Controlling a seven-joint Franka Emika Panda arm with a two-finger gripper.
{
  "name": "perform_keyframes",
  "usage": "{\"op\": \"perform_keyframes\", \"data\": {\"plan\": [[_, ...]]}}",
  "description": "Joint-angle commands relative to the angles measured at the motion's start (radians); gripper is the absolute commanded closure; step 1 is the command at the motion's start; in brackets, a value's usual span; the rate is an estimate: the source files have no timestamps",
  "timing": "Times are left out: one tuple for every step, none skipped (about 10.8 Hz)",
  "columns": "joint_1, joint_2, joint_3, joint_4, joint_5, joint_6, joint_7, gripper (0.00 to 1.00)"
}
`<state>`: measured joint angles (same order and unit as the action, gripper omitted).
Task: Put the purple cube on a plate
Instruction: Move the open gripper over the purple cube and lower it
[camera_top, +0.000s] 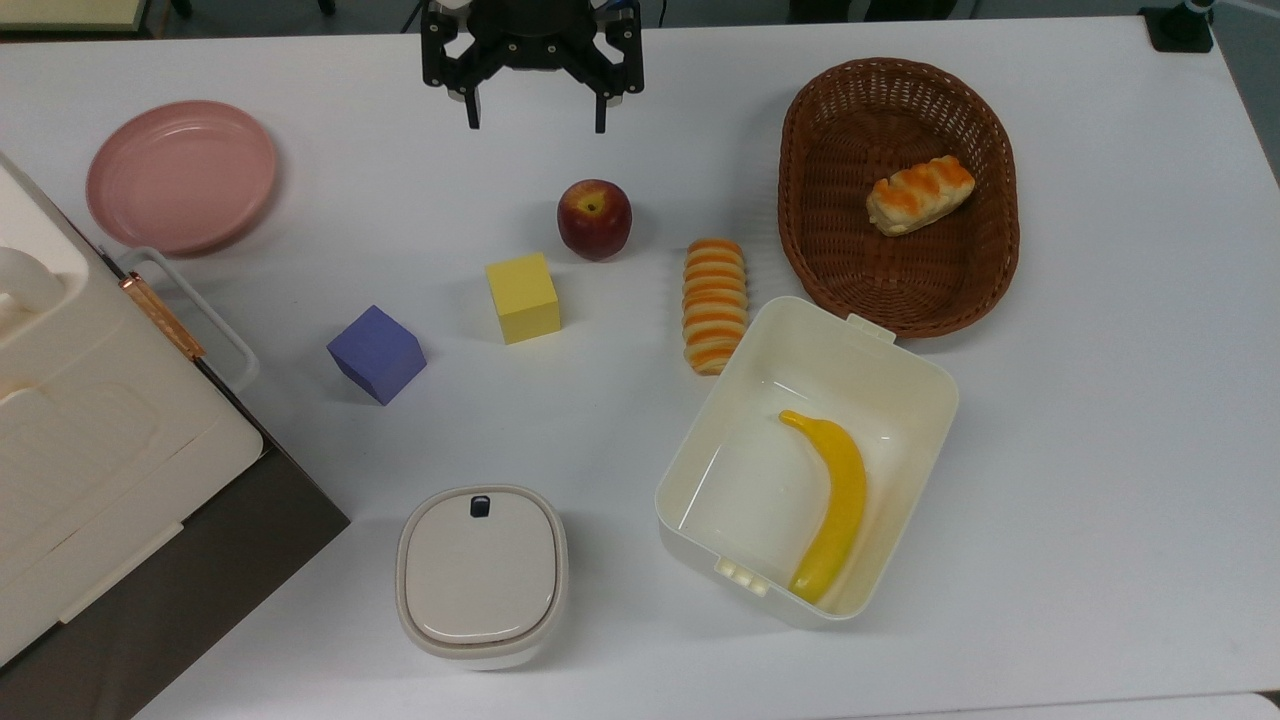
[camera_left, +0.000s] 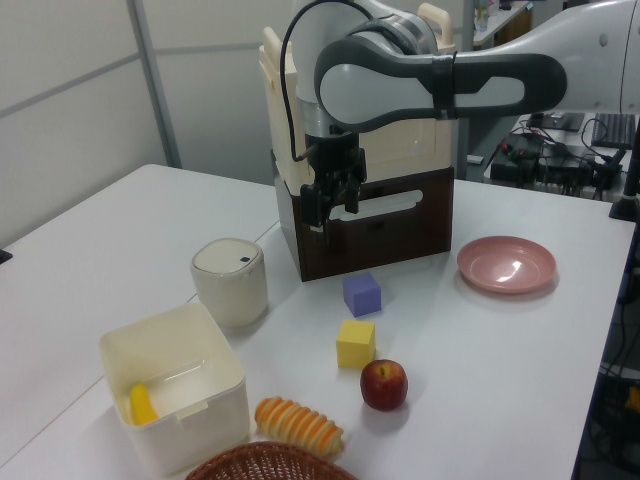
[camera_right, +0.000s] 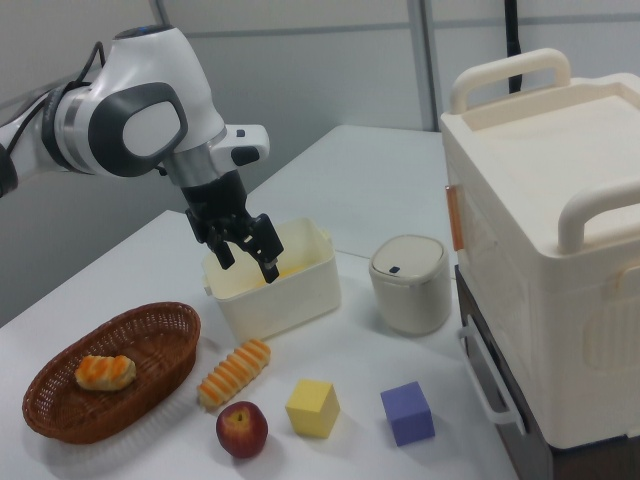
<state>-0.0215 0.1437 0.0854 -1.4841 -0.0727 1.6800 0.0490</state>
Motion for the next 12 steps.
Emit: {"op": "perform_keyframes", "data": {"plan": [[0.005, -0.018, -0.015, -0.016, 0.002, -0.032, 0.015, 0.0], [0.005, -0.018, -0.019, -0.016, 0.002, -0.034, 0.017, 0.0], [0.003, -0.016, -0.021, -0.016, 0.004, -0.039, 0.017, 0.0], [-0.009, -0.016, -0.021, -0.016, 0.004, -0.039, 0.029, 0.0], [-0.03, -0.012, -0.021, -0.016, 0.005, -0.036, 0.052, 0.0], [-0.05, -0.01, -0.021, -0.016, 0.005, -0.033, 0.058, 0.0], [-0.086, -0.007, -0.021, -0.016, 0.007, -0.028, 0.06, 0.0], [-0.113, -0.001, -0.021, -0.016, 0.019, -0.023, 0.06, 0.0], [-0.13, 0.01, -0.021, -0.016, 0.027, -0.022, 0.061, 0.0], [-0.152, 0.013, -0.021, -0.016, 0.028, -0.008, 0.063, 0.0], [-0.176, 0.023, -0.021, -0.016, 0.028, 0.009, 0.083, 0.0], [-0.205, 0.034, -0.021, -0.015, 0.037, 0.02, 0.133, 0.0]]}}
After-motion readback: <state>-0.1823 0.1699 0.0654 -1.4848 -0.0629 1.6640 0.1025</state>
